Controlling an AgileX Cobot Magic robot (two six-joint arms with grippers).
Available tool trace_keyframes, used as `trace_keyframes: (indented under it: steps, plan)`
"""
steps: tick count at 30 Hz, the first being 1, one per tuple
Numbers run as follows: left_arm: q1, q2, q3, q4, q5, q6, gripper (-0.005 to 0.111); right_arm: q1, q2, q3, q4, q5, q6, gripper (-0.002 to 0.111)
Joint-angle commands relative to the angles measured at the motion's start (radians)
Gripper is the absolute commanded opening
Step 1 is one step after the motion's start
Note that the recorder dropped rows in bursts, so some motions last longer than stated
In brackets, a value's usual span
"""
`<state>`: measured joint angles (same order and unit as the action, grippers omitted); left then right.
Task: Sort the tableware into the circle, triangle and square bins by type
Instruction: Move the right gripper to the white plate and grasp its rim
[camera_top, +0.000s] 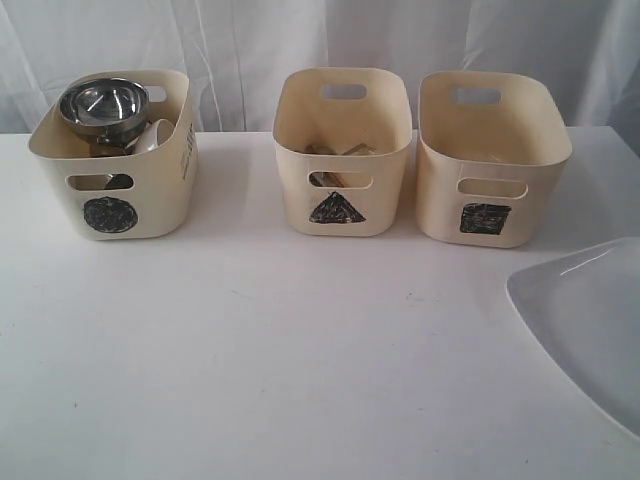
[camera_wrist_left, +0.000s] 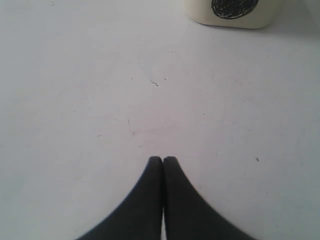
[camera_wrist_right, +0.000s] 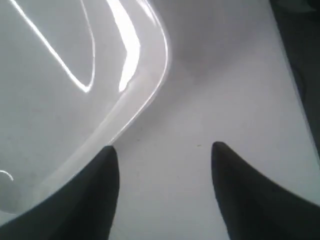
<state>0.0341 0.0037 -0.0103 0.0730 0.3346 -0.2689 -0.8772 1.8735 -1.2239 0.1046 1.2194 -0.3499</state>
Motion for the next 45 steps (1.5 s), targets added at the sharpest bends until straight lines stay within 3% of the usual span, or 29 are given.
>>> trace_keyframes:
  steps: [1, 9, 21, 24, 27, 33, 37, 45]
  plan:
    - [-0.002, -0.004, 0.01, -0.004, 0.016, 0.003, 0.0, -0.006, 0.063, 0.004, 0.017, -0.053, -0.009, 0.053]
    - [-0.002, -0.004, 0.01, -0.004, 0.016, 0.003, 0.0, -0.009, 0.144, 0.004, 0.193, -0.12, -0.151, 0.053]
    - [-0.002, -0.004, 0.01, -0.004, 0.016, 0.003, 0.0, -0.009, 0.264, 0.004, 0.262, -0.226, -0.253, 0.045]
    - [-0.002, -0.004, 0.01, -0.004, 0.016, 0.003, 0.0, -0.009, 0.28, 0.004, 0.258, -0.29, -0.287, 0.031]
    - [-0.002, -0.004, 0.01, -0.004, 0.016, 0.003, 0.0, -0.009, 0.296, 0.004, 0.258, -0.308, -0.379, 0.0]
    - [-0.002, -0.004, 0.01, -0.004, 0.016, 0.003, 0.0, -0.009, 0.276, 0.004, 0.275, -0.192, -0.459, 0.0]
    - [-0.002, -0.004, 0.01, -0.004, 0.016, 0.003, 0.0, -0.009, 0.213, 0.013, 0.41, -0.09, -0.507, 0.0]
    - [-0.002, -0.004, 0.01, -0.004, 0.016, 0.003, 0.0, 0.061, 0.112, 0.04, 0.485, 0.002, -0.565, 0.0]
